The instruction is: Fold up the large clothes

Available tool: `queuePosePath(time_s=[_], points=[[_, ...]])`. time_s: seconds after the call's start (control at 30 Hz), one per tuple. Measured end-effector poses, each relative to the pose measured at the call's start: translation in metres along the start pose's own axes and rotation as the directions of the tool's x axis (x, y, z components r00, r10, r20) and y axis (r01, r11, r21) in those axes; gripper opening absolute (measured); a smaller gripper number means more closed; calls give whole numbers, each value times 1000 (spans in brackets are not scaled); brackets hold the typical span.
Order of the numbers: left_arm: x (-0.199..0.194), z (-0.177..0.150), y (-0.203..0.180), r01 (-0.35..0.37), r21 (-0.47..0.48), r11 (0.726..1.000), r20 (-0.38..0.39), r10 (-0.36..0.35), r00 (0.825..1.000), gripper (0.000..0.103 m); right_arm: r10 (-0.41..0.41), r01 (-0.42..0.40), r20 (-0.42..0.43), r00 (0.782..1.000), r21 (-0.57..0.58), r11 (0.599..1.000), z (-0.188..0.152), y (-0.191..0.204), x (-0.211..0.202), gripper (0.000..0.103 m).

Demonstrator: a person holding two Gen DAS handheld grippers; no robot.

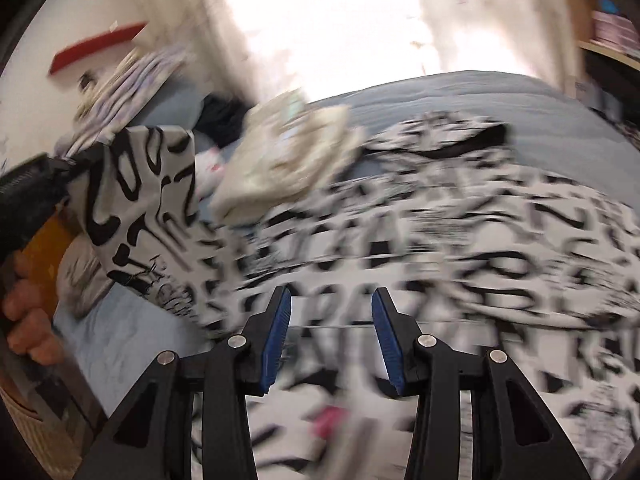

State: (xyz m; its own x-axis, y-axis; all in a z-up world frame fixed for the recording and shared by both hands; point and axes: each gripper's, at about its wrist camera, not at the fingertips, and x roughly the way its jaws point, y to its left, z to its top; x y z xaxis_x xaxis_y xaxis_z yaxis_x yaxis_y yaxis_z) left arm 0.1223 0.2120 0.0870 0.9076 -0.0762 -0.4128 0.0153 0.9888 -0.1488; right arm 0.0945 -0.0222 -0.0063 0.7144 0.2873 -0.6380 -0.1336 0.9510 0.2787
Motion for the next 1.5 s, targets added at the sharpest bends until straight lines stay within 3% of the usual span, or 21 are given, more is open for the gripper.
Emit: queuePosePath(time_s=[0.1, 0.17, 0.23, 0.3, 0.37, 0.47, 0.63, 0.83, 0.9, 1.1, 1.3, 1.5], points=[[42, -32, -83, 24, 98, 995, -106, -14, 994, 2, -75, 75, 3, 997, 83, 994, -9, -72, -27, 43], [65, -57, -122, 73, 119, 990, -191, -50, 980, 6, -107, 107, -8, 994, 139, 985, -19, -113, -41, 43], [92, -90, -159, 155, 115, 981, -329, -109, 938, 15, -128, 129, -18, 992, 187, 974, -29, -154, -55, 43], [108, -123, -181, 216, 90, 972, -439, -156, 885, 37, -144, 146, -26, 989, 213, 966, -40, -183, -65, 43], [118, -149, -198, 246, 58, 968, -516, -182, 837, 48, -143, 148, -36, 989, 245, 958, -49, -211, -73, 43], [117, -168, -210, 276, 47, 960, -557, -205, 805, 57, -125, 133, -45, 991, 275, 952, -61, -233, -75, 43], [96, -176, -222, 287, 62, 956, -543, -209, 813, 61, -86, 95, -47, 995, 282, 955, -72, -252, -78, 43], [68, -171, -196, 245, 23, 969, -520, -198, 831, 61, -44, 58, -59, 997, 266, 962, -75, -236, -79, 45], [62, -172, -189, 231, 14, 973, -521, -190, 832, 61, -34, 46, -54, 998, 257, 965, -76, -229, -85, 49], [45, -172, -162, 174, 4, 985, -491, -150, 858, 61, 21, -12, -42, 999, 205, 979, -72, -198, -93, 61], [36, -169, -119, 112, -26, 993, -460, -111, 881, 61, 105, -80, -98, 990, 227, 970, -54, -180, -64, 61], [47, -179, -66, 37, -118, 992, -470, -89, 878, 61, 146, -91, -165, 975, 302, 949, -31, -174, -8, 61]])
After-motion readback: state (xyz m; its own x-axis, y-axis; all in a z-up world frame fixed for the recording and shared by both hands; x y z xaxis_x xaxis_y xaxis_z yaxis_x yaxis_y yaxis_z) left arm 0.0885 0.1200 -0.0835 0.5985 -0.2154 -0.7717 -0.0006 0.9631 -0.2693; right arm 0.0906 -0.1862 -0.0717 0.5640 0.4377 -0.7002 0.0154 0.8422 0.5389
